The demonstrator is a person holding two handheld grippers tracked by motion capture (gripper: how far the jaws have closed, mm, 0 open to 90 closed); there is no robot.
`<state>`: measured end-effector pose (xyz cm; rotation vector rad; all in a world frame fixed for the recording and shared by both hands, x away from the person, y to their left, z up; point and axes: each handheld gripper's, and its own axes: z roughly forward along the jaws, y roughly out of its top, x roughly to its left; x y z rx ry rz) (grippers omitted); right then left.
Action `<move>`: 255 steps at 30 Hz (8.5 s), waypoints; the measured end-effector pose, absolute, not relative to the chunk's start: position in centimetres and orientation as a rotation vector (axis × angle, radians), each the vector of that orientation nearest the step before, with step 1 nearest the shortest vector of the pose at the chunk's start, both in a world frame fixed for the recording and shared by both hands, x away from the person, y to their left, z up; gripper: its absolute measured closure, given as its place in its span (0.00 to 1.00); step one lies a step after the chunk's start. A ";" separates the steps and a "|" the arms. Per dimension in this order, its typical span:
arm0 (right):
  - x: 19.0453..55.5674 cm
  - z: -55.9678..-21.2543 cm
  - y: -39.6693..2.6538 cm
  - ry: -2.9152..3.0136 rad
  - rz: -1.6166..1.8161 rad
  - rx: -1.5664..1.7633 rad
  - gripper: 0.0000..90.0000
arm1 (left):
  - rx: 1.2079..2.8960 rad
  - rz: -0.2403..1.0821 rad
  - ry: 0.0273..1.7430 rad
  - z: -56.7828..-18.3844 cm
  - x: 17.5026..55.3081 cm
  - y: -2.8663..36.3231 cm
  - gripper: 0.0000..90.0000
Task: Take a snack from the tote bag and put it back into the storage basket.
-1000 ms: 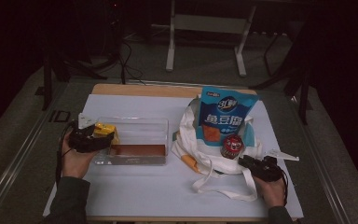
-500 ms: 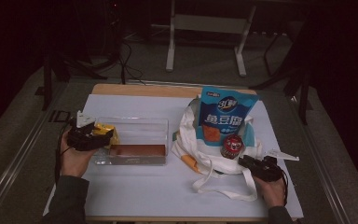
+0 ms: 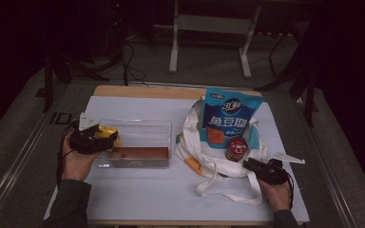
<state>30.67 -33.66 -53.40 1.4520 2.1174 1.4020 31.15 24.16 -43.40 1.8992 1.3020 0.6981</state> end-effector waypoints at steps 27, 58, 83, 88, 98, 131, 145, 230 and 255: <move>30.7 -53.1 -33.4 2.126 1.356 1.438 0.70 | 1.924 0.605 1.098 -42.5 30.5 21.0 0.32; 30.7 -49.8 -32.2 2.236 1.126 1.288 0.76 | 1.935 0.498 0.950 -46.8 28.5 16.9 0.41; 34.0 -44.2 -30.9 2.258 1.100 1.158 0.71 | 1.910 0.431 0.889 -48.6 25.7 17.0 0.46; 34.7 -43.5 -31.2 2.233 1.096 1.170 0.68 | 1.924 0.436 0.862 -48.5 25.2 16.8 0.46; 36.1 -42.3 -31.7 2.203 1.146 1.183 0.63 | 1.928 0.413 0.852 -49.5 24.8 16.8 0.47; 41.5 -39.6 -29.4 2.188 1.397 1.171 0.65 | 2.004 0.373 0.793 -53.1 24.7 16.3 0.45; 41.2 -39.4 -28.6 2.235 1.557 1.153 0.98 | 2.012 0.382 0.807 -53.6 25.0 16.2 0.45; 39.8 -33.3 -28.6 2.124 1.918 1.289 0.99 | 2.020 0.371 0.806 -54.0 25.1 16.1 0.43; 38.5 -31.9 -29.0 2.165 2.004 1.209 0.99 | 2.027 0.366 0.804 -54.0 25.1 16.0 0.43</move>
